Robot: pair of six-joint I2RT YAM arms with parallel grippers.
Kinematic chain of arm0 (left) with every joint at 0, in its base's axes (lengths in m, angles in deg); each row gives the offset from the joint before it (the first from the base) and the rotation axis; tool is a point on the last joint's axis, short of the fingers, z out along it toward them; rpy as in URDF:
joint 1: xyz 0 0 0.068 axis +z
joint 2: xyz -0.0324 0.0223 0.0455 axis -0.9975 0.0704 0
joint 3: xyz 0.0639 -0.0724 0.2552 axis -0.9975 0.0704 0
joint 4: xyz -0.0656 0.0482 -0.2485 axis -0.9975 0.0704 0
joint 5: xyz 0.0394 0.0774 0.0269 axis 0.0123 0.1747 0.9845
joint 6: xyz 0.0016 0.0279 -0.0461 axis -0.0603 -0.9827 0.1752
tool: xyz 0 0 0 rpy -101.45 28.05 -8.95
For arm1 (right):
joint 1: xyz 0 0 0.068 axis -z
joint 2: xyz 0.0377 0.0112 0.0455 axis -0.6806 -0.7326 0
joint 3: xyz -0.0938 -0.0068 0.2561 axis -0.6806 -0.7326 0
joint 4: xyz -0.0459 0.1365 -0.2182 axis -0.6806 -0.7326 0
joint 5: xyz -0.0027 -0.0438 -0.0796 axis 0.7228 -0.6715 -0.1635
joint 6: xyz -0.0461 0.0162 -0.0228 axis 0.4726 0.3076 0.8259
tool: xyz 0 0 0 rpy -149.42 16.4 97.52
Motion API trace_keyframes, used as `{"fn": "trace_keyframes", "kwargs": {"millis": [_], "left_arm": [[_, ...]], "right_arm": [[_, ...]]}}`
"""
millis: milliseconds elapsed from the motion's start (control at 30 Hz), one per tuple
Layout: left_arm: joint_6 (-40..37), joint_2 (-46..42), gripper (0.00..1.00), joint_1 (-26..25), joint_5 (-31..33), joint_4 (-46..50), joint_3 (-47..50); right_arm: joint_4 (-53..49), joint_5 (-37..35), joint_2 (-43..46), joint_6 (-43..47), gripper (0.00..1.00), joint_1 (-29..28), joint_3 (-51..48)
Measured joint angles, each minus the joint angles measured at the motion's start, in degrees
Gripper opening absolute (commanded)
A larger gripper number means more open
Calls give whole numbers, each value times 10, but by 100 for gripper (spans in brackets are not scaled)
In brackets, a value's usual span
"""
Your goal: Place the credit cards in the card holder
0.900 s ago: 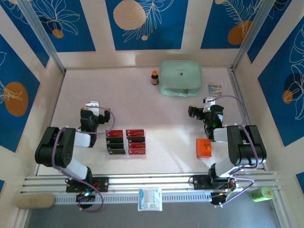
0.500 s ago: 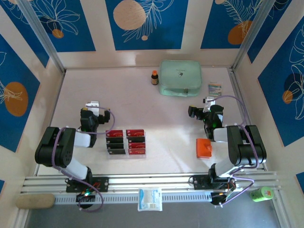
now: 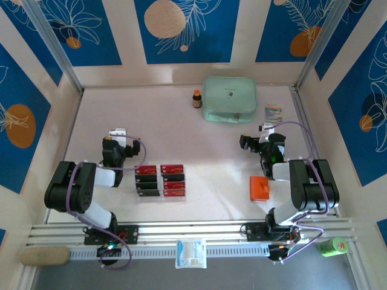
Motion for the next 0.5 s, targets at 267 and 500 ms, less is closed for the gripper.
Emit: {"fn": "trace_keyframes", "kwargs": {"millis": [267, 500], "left_arm": [[5, -19, 100, 0, 10, 29, -1], [22, -112, 100, 0, 50, 137, -31]], "right_arm": [[-50, -2, 16, -3, 99, 2, 19], [-189, -18, 110, -39, 99, 8, 84]]}}
